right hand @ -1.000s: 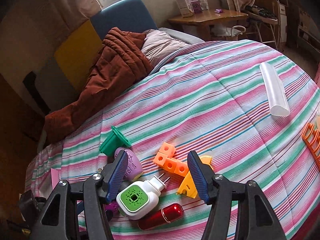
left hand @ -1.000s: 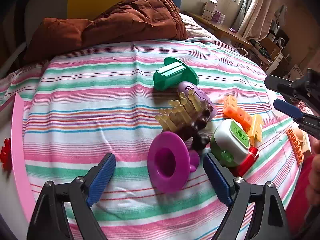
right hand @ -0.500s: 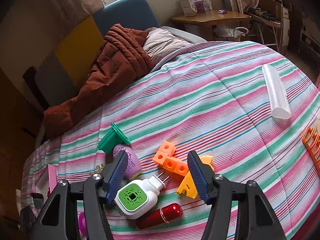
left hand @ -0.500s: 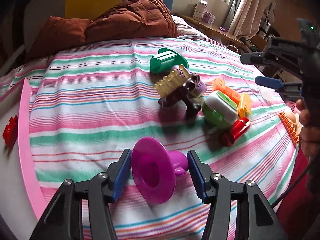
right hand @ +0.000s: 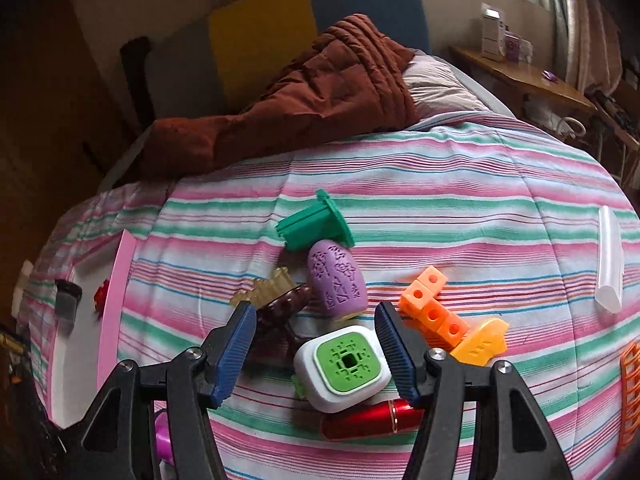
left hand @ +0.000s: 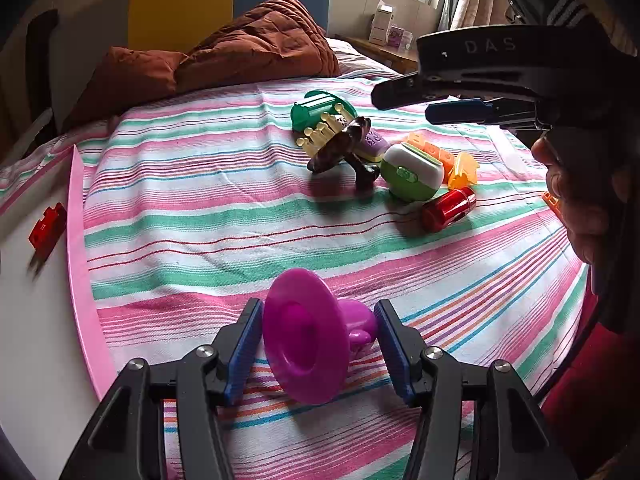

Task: Organize rigid objects
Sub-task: 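Carry the magenta cup into the tray with the left tool while the right tool grasps the brown comb piece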

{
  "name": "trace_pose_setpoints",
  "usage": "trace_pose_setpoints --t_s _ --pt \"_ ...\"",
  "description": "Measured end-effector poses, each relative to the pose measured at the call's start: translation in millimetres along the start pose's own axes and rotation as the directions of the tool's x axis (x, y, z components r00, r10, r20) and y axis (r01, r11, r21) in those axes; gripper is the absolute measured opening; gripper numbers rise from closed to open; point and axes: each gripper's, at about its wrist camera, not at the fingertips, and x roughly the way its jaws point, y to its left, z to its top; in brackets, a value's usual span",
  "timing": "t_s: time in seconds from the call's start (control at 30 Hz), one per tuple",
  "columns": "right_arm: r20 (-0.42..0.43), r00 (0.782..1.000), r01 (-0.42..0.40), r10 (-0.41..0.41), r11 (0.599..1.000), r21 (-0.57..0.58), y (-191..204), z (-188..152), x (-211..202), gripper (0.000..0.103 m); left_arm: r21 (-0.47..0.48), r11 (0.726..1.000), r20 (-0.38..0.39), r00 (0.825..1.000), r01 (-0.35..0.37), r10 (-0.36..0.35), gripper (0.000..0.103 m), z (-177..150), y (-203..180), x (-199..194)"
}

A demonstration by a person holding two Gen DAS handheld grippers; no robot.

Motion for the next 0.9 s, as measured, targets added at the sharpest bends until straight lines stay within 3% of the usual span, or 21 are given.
trace_pose_setpoints --t_s 0.17,0.43,0.57,0.63,0.9 --pt "-0.046 0.999 0.010 -0.017 0.991 -0.131 26.0 -9.4 13.1 0.062 0.022 1.000 0.012 1.000 -0.017 0.017 0.057 -2.4 -2.8 1.4" --pt "-0.092 0.995 0.007 -0.024 0.983 -0.182 37.3 4.3 35.9 0.065 0.022 1.000 0.014 1.000 -0.012 0.012 0.057 -2.7 -1.7 3.3" --pt "-0.112 0.990 0.057 -0.084 0.973 -0.223 46.5 6.7 62.3 0.068 0.012 1.000 0.022 1.000 -0.006 0.006 0.057 -4.1 0.4 2.8" --pt "-0.117 0.989 0.059 -0.087 0.972 -0.226 46.5 5.6 69.5 0.064 0.010 1.000 0.027 1.000 -0.010 0.010 0.057 -4.5 -0.1 2.9" --pt "-0.117 0.992 -0.077 0.051 0.971 -0.227 59.0 2.9 57.3 0.063 0.013 1.000 0.037 0.999 -0.021 0.021 0.056 -7.3 -2.2 1.8"
